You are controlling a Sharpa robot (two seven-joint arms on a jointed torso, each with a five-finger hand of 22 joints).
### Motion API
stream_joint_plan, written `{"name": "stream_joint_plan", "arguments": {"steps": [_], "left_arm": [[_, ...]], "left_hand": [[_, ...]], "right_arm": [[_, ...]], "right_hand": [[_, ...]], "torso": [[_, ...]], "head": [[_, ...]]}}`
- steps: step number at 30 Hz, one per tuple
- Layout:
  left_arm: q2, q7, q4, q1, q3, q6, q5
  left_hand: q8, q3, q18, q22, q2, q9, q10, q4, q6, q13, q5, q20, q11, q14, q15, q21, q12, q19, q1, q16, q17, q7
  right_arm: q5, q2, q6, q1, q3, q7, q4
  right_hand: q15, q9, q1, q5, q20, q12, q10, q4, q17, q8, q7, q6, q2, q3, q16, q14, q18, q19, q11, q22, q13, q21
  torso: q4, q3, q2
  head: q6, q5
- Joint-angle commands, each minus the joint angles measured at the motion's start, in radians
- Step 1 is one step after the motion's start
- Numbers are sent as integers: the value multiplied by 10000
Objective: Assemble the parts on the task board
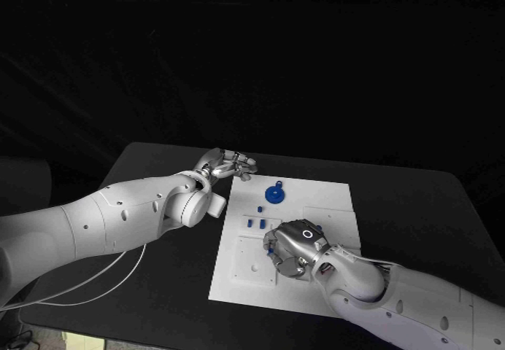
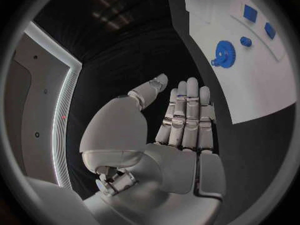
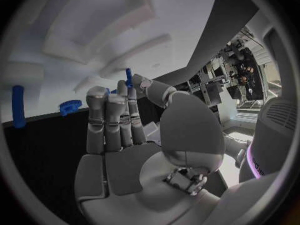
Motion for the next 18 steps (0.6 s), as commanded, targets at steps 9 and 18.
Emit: {"name": "stream_joint_plan", "arguments": {"steps": [9, 18], "left_arm": [[29, 129, 23, 9, 9, 13, 57], [42, 132, 21, 9, 9, 23, 57]], "left_hand": [[63, -43, -59, 15, 123, -11, -60, -12, -76, -10, -21, 37, 31, 62, -5, -57, -43, 27, 15, -65, 16, 7], [66, -41, -59, 18, 126, -14, -61, -14, -78, -12, -21, 38, 32, 64, -4, -63, -43, 26, 21, -77, 24, 7]], "right_arm": [[-206, 89, 379, -8, -6, -87, -126], [-229, 168, 478, -11, -54, -79, -200]], "right_hand": [[-78, 18, 70, -12, -34, 22, 439, 9, -13, 60, -15, 71, -29, 76, -23, 0, 692, 7, 73, 148, 21, 35], [-77, 20, 67, -13, -36, 16, 439, 10, -17, 59, -15, 69, -31, 78, -27, 3, 692, 8, 73, 147, 24, 33]], "torso": [[10, -1, 7], [0, -4, -1]], "head": [[-58, 10], [-62, 15]]}}
